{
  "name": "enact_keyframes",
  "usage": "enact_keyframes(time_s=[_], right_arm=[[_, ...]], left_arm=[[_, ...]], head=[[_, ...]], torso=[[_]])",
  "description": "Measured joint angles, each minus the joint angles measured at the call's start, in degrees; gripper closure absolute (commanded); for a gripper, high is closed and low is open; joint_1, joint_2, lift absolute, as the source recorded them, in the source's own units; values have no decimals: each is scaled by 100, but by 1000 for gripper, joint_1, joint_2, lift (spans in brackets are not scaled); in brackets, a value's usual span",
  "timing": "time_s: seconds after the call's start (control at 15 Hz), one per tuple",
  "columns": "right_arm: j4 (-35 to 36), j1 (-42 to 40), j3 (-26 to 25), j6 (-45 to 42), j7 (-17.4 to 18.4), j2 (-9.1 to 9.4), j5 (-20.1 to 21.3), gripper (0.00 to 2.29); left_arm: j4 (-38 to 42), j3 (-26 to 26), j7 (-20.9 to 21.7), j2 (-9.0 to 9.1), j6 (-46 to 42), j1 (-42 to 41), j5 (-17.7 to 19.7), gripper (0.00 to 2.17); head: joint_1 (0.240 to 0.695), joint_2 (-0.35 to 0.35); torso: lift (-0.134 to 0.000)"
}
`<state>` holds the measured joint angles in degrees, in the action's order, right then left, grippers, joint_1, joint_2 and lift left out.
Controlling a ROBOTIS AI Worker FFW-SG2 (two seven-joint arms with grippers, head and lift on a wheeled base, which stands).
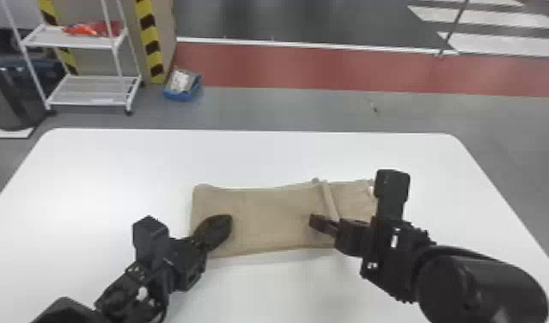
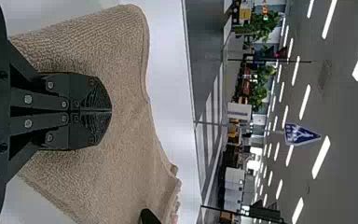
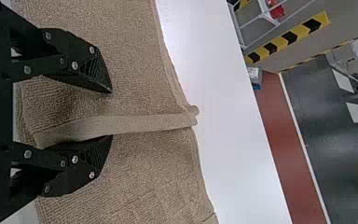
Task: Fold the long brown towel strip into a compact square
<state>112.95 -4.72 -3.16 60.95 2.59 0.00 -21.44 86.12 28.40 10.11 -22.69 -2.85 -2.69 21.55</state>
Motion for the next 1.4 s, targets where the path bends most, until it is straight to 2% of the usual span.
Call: enact_keyframes(time_s=[0.07,0.13,0.2,0.4,0.53,0.73,0.8,1.13,1.4], right_arm=[[0,-2,0,1,0,0,2,829],[4,-7,0,1,-3,0,6,974],[12,-9,0,1,-8,0,7,1018],[62,-17,15,-22,-6,0,3,1021],[96,-17,41,-40,5,0,23,1123],[101,23,47,-36,-9,0,30,1339],[101,33,42,-36,-25,0,18,1480],[346,-46,52,-69,13,0,83,1480],[787,-156,227,-12,96,-29,582,1477]], left_arm=[[1,-4,2,-6,0,0,1,1828],[1,-8,7,-12,0,1,1,1828],[1,-9,8,-13,0,2,1,1828],[-19,-10,16,-13,0,21,-1,1828],[-25,-12,17,-14,8,36,-4,1828],[-35,-14,17,-4,17,62,-15,1828],[-45,-12,17,7,22,76,-31,1828],[-84,-10,17,35,70,102,-87,1828],[-77,-10,17,17,97,102,-104,1831]], head=[[695,-101],[695,-101],[695,-100],[695,-98],[695,-96],[695,-95],[695,-95],[695,-98],[695,-108]], torso=[[-124],[-124],[-124],[-124],[-124],[-124],[-124],[-124],[-124]])
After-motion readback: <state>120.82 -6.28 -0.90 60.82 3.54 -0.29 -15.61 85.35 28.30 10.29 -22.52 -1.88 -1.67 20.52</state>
